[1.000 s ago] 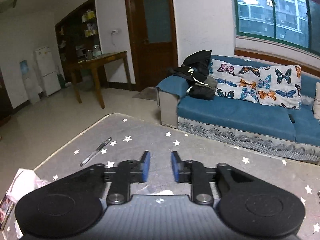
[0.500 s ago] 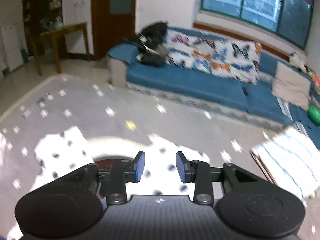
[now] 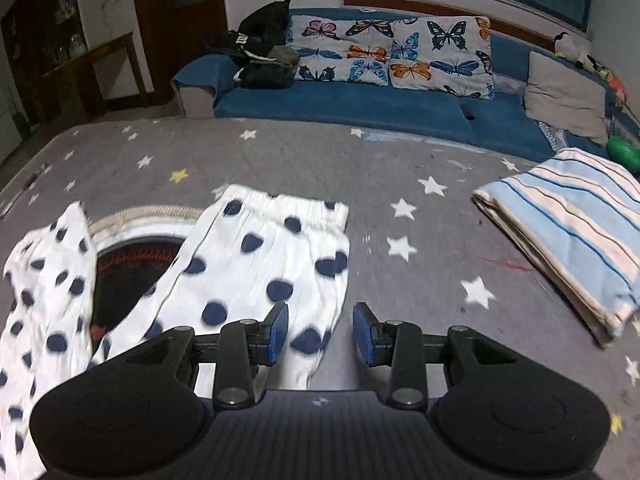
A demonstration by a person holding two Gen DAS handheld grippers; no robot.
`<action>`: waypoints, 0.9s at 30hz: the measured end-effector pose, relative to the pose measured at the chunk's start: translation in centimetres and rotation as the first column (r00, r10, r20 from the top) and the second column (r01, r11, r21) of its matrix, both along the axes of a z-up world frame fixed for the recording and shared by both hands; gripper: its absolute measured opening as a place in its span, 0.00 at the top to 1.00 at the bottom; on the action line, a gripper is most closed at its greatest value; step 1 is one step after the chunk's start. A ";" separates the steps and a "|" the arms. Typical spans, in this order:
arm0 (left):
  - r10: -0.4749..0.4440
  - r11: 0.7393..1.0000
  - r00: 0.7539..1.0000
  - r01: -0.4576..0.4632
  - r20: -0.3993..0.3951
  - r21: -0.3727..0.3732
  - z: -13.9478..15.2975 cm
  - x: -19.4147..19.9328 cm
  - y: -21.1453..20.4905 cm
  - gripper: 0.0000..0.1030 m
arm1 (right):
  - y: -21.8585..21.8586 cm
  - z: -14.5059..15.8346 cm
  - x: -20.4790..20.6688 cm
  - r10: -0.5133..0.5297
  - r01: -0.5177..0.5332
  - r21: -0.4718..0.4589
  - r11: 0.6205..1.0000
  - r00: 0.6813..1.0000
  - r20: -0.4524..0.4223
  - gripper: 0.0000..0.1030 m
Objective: Fold clothes
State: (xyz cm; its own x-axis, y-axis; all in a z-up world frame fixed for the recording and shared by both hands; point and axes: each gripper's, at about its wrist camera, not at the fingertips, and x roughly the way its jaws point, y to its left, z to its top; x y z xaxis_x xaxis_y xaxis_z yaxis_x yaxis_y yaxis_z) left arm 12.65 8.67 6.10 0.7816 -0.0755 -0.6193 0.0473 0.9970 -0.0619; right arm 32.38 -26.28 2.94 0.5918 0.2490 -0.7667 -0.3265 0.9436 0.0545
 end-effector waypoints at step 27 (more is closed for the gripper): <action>-0.043 0.999 0.994 0.045 -0.103 0.013 -5.6 22.8 0.5 0.70 | 1.4 -2.8 6.2 0.004 -0.002 -0.020 1.000 0.995 0.101 0.67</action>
